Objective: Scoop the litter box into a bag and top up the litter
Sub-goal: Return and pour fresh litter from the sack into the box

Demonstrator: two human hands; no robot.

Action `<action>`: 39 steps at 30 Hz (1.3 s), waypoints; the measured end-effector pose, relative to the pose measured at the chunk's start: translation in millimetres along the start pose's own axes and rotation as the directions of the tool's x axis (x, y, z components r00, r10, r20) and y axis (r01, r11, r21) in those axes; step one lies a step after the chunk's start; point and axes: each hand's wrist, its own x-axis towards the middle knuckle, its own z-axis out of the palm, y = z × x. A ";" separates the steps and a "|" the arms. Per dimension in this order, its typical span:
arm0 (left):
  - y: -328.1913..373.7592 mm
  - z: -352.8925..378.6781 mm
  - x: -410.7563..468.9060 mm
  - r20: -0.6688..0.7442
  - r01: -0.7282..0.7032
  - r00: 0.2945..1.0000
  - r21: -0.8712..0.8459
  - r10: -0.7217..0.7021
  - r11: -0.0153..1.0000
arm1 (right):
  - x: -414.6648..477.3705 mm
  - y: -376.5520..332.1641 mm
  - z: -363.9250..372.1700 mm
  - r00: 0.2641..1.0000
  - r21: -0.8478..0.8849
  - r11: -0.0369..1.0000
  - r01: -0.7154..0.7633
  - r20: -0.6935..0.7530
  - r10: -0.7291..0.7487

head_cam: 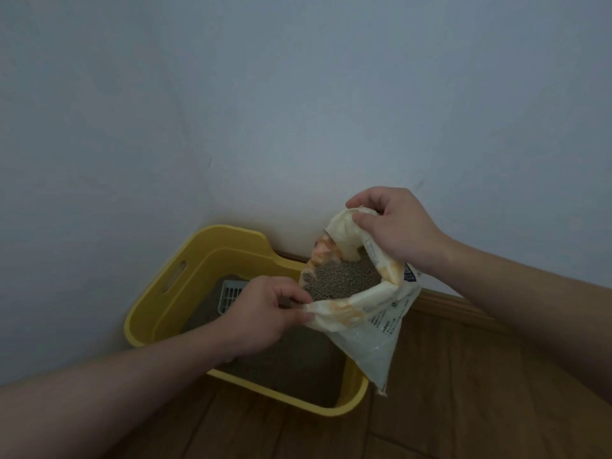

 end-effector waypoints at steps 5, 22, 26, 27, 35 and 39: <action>16.1 4.1 4.4 -0.007 -0.046 0.999 0.020 0.046 0.999 | -5.9 2.0 -17.4 1.000 -0.007 1.000 0.008 -0.012 -0.008; 66.1 20.4 18.1 0.044 -0.199 0.980 0.067 0.196 0.978 | -29.8 20.9 -79.8 0.995 -0.017 0.998 -0.053 -0.088 0.051; 82.7 31.1 23.6 0.052 -0.275 0.961 0.104 0.270 0.956 | -40.2 35.2 -98.1 0.993 -0.055 0.995 -0.084 -0.090 0.079; 87.4 34.2 25.0 0.054 -0.292 0.956 0.122 0.288 0.949 | -42.6 40.3 -102.6 0.992 -0.073 0.993 -0.095 -0.089 0.089; 122.1 67.0 39.0 0.132 -0.472 0.882 0.234 0.453 0.850 | -62.8 80.5 -133.1 0.984 -0.210 0.963 -0.168 -0.100 0.150; 124.5 81.7 41.5 0.179 -0.516 0.856 0.269 0.484 0.813 | -73.5 94.5 -141.0 0.981 -0.259 0.947 -0.190 -0.082 0.175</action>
